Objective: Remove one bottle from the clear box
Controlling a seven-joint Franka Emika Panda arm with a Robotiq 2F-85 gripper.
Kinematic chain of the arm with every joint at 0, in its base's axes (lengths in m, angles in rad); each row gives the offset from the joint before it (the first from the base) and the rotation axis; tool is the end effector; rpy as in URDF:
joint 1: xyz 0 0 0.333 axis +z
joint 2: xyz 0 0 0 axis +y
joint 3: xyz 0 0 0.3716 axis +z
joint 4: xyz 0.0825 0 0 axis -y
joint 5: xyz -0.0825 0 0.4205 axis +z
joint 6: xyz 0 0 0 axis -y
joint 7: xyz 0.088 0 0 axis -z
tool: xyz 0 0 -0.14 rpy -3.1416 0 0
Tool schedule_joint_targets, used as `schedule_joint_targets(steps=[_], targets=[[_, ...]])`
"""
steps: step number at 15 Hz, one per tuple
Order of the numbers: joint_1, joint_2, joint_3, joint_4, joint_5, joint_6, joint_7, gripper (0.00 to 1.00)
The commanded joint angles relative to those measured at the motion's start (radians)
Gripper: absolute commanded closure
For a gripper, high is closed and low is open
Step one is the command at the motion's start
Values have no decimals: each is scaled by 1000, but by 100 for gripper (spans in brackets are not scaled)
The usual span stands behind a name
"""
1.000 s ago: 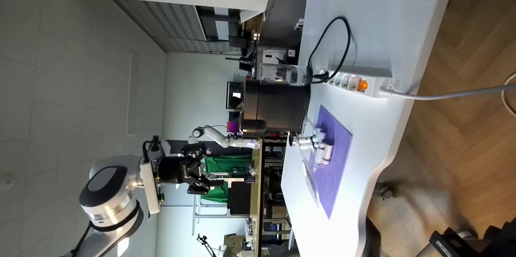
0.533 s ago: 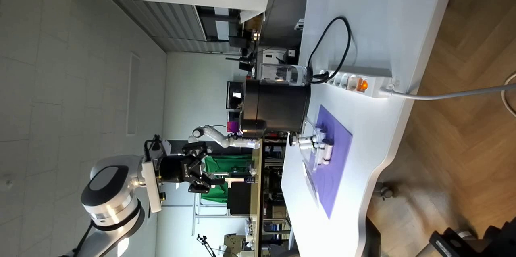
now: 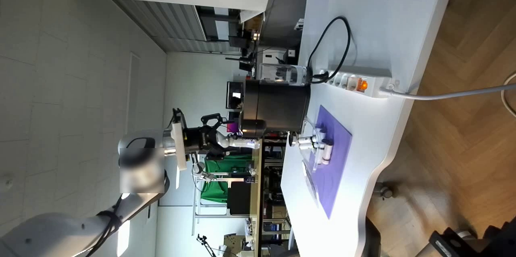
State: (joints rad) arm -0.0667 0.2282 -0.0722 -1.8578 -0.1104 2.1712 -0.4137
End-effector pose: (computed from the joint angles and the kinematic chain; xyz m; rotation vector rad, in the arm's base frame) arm 0.6636 -0.0976 0.4097 2.9692 0.5034 0.0786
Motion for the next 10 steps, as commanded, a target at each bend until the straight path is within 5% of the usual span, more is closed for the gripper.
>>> schedule_joint_targets(steps=[1,10], targets=[[-20,235,39,251,21,-7,-79,0],[42,636,66,612,-77,-10,-30,0]])
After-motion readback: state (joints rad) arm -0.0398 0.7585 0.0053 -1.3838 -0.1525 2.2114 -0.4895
